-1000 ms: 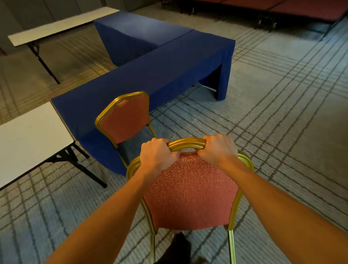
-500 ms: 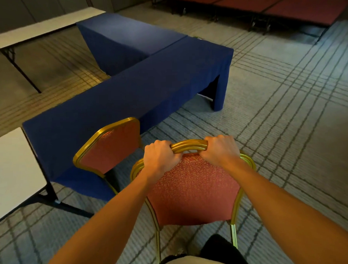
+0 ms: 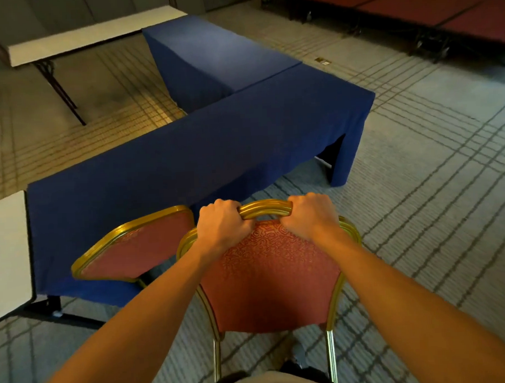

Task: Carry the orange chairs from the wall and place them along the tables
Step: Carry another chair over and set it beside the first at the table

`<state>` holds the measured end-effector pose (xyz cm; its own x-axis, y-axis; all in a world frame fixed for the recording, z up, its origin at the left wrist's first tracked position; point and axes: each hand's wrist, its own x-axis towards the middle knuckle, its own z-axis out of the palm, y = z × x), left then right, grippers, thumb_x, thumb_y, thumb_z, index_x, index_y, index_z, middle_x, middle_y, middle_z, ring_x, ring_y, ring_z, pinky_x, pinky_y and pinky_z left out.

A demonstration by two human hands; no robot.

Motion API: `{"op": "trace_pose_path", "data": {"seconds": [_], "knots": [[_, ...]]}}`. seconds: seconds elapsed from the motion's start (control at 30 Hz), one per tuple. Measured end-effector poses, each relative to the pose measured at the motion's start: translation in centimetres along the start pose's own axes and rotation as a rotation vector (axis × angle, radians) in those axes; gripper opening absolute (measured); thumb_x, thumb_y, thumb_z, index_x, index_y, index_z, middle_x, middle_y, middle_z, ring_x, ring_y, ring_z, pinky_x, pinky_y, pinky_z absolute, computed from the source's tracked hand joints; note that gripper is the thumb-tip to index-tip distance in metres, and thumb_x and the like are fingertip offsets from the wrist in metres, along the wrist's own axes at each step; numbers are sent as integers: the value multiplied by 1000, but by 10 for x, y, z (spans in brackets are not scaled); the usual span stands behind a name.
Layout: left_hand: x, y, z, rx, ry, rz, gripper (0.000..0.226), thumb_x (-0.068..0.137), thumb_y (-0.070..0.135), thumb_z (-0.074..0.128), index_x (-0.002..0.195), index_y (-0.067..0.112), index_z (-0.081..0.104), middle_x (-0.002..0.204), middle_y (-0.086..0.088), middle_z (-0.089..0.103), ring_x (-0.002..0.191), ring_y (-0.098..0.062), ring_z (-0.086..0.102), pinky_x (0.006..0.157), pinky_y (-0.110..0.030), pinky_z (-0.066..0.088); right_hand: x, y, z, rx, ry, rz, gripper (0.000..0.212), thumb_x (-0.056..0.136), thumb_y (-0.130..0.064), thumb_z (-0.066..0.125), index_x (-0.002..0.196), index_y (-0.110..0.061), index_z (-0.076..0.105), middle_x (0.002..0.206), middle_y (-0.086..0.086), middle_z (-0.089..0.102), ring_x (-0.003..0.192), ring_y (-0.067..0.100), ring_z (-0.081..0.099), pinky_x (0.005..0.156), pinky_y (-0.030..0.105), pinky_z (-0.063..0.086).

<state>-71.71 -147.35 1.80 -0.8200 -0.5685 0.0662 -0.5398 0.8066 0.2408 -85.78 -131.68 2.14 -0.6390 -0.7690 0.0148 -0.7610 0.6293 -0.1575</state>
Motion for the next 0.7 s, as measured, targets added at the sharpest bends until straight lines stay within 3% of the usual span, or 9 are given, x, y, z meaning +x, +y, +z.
{"op": "trace_pose_path", "data": {"seconds": [0.17, 0.37, 0.5, 0.7], "knots": [[48, 8, 4, 5, 0, -84, 43, 85, 58, 57, 61, 23, 56, 55, 7, 55, 51, -16, 52, 59, -33, 45, 60, 22, -1, -9, 13, -97, 29, 90, -48, 55, 79, -21, 55, 86, 10, 69, 86, 34, 65, 68, 37, 33], [109, -6, 6, 0, -6, -199, 35, 84, 52, 57, 65, 23, 61, 57, 7, 57, 52, -15, 54, 63, -35, 50, 143, 26, 3, -10, 4, -190, 35, 91, -55, 55, 76, -24, 54, 84, 7, 70, 83, 32, 66, 67, 35, 31], [153, -24, 15, -28, 3, -239, 34, 84, 50, 58, 62, 23, 58, 55, 7, 56, 50, -13, 53, 59, -32, 45, 202, 24, 11, -10, -29, -238, 33, 92, -53, 52, 76, -25, 53, 82, 4, 68, 81, 28, 65, 69, 35, 33], [228, -64, 25, -82, -11, -318, 33, 84, 47, 57, 62, 23, 59, 56, 6, 58, 51, -12, 54, 59, -31, 46, 299, 11, 25, -10, -121, -302, 31, 93, -51, 50, 74, -27, 52, 66, -8, 50, 68, 18, 52, 71, 34, 39]]}}
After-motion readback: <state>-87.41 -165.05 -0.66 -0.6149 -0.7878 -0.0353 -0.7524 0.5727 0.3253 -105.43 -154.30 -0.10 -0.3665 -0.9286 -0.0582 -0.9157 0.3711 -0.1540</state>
